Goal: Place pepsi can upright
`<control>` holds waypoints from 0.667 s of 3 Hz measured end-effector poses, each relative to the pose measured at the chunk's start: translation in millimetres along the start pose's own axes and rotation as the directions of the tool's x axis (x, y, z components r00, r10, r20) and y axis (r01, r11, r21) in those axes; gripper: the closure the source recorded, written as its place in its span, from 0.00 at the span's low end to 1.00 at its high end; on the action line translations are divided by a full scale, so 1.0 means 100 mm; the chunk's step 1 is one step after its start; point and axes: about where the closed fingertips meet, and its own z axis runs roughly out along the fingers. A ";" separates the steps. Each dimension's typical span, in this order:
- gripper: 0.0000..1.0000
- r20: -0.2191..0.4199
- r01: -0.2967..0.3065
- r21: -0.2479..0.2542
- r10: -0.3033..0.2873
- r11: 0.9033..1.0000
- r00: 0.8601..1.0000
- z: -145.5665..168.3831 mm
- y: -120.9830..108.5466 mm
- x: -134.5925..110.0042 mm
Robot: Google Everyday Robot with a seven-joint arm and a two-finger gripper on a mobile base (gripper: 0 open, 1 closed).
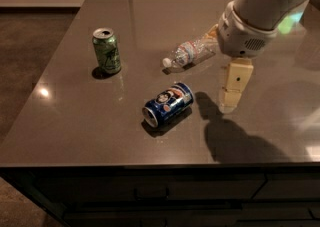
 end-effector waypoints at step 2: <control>0.00 0.026 0.292 -0.051 -0.291 0.955 0.956 0.45 0.15 -0.54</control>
Offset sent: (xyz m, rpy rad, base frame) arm -0.0274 0.0989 -0.0576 -0.0878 -0.0173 0.5024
